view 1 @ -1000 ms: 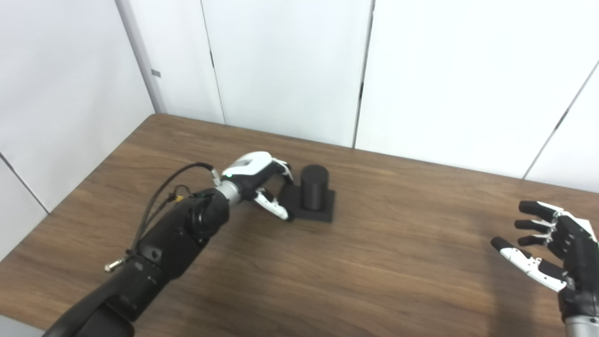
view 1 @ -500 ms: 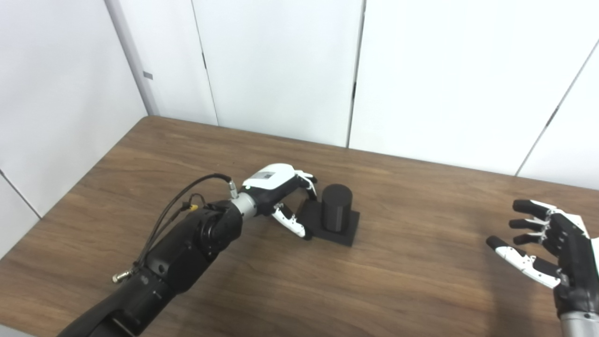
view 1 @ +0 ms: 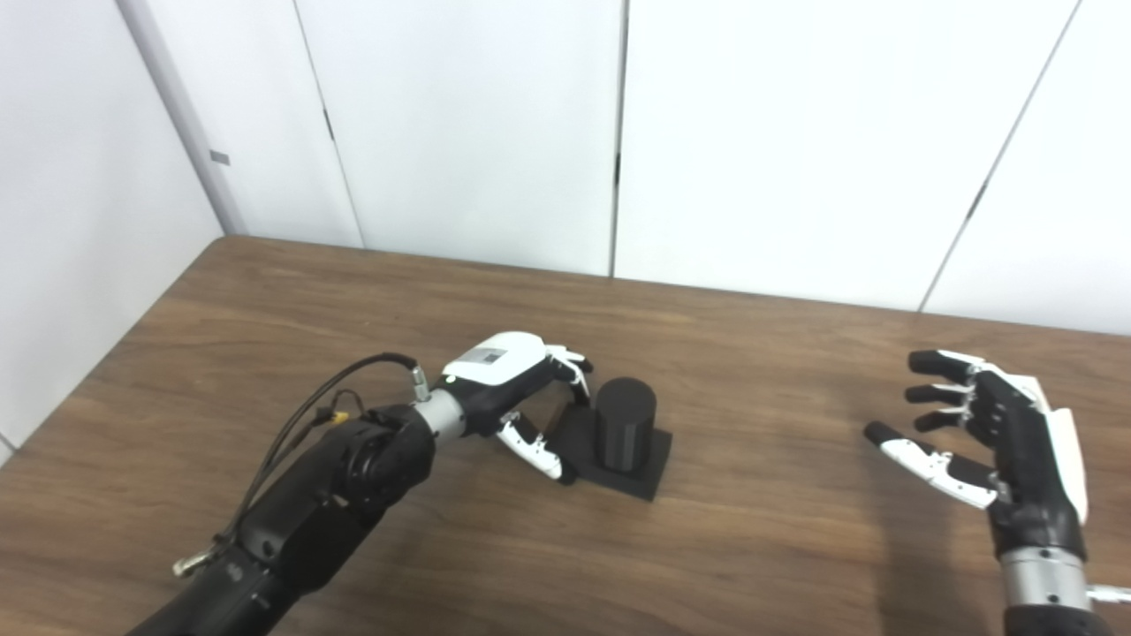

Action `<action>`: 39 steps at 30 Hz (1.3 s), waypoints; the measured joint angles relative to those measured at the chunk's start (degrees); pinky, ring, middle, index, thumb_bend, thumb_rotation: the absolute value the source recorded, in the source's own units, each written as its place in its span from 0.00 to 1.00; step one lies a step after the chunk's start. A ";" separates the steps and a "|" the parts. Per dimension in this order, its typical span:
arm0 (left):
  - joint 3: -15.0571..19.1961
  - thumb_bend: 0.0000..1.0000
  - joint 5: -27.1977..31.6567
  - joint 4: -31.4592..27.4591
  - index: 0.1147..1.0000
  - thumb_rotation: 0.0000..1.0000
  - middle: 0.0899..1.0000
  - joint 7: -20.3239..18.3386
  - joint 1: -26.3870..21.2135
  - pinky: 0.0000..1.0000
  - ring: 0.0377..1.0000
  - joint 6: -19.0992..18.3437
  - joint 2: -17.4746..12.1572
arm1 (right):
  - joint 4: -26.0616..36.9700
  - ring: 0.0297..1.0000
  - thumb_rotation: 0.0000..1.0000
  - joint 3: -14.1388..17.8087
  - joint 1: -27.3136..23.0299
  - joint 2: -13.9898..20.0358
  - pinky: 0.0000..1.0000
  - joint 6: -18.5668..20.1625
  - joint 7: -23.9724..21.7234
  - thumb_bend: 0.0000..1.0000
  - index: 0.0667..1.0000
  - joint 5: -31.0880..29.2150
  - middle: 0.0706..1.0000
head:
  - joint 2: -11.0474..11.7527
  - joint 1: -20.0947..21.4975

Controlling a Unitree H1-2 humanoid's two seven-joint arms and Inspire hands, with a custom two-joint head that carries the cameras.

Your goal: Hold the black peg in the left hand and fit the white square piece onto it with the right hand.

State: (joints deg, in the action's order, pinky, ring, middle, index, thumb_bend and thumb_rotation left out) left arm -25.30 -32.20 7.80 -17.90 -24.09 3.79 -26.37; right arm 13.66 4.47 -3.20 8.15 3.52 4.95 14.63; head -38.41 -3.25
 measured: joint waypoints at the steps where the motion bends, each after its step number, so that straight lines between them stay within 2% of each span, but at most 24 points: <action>1: -0.12 0.52 0.00 0.00 0.42 0.07 0.87 -0.04 0.00 0.77 0.92 0.60 0.00 | 0.00 0.60 0.00 -0.01 0.00 0.00 0.47 -0.09 0.01 0.60 0.63 -0.01 0.68 | -0.26 0.52; 6: -2.00 0.52 -1.34 0.00 0.42 0.07 0.88 -0.24 -0.43 0.74 0.93 3.58 -0.23 | 0.02 0.60 0.00 -0.06 0.00 -0.24 0.47 -0.11 0.01 0.60 0.63 -0.38 0.68 | -0.62 1.93; 17: -4.35 0.52 -2.89 -0.04 0.42 0.07 0.89 -0.83 -1.77 0.70 0.93 5.53 -0.37 | 0.00 0.59 0.00 -0.21 -0.06 -0.80 0.46 -0.10 0.04 0.62 0.62 0.18 0.66 | -1.32 5.10; 22: -6.08 0.52 -4.66 -0.18 0.42 0.07 0.89 -0.84 -2.70 0.75 0.93 6.32 -0.68 | 0.18 0.59 0.00 -0.44 -0.25 -0.80 0.46 -0.05 0.01 0.61 0.63 0.77 0.67 | -0.53 8.52; 25: -6.54 0.52 -5.72 -0.17 0.42 0.07 0.88 -0.79 -2.95 0.77 0.93 7.27 -0.68 | 0.86 0.59 0.00 -0.39 -0.32 -0.63 0.48 0.11 -0.30 0.61 0.63 0.79 0.67 | -0.44 9.14; 29: -6.92 0.52 -6.94 -0.15 0.42 0.07 0.87 -0.74 -3.24 0.78 0.94 8.12 -0.77 | 2.90 0.60 0.00 -0.11 -0.32 0.84 0.48 0.68 -1.30 0.58 0.63 0.61 0.67 | 0.44 13.27; 32: -6.93 0.52 -6.97 -0.15 0.42 0.07 0.87 -0.59 -3.15 0.79 0.94 8.39 -0.96 | 4.70 0.60 0.00 0.20 -0.72 3.81 0.49 1.56 -2.90 0.60 0.64 1.59 0.68 | 1.05 15.64; 34: -6.92 0.52 -6.97 -0.13 0.42 0.07 0.86 -0.25 -2.98 0.79 0.93 8.74 -1.21 | 4.87 0.61 0.07 0.63 -2.08 7.41 0.50 2.63 -4.75 0.62 0.65 2.44 0.68 | 1.49 16.17; 35: -6.91 0.52 -6.97 -0.11 0.42 0.07 0.86 -0.07 -2.91 0.79 0.93 9.00 -1.31 | 4.87 0.62 0.09 0.96 -3.17 10.14 0.51 3.12 -6.08 0.62 0.66 2.78 0.69 | 2.45 16.87; 36: -6.83 0.52 -6.96 -0.04 0.42 0.07 0.86 0.13 -2.77 0.78 0.93 9.39 -1.42 | 4.86 0.64 0.11 1.14 -4.15 12.74 0.52 3.15 -7.38 0.62 0.68 3.15 0.72 | 2.46 17.05; 39: -6.58 0.52 -6.82 -0.03 0.42 0.06 0.86 0.41 -2.50 0.78 0.92 10.27 -1.69 | 4.86 0.74 0.14 0.10 -7.35 22.02 0.61 3.69 -13.00 0.67 0.70 5.65 0.78 | 3.60 19.68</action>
State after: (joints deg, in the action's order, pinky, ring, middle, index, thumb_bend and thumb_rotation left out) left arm -31.88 -39.02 7.77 -17.49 -26.59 14.05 -28.06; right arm 18.52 4.57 -10.55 30.17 7.21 -8.05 20.28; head -34.81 16.42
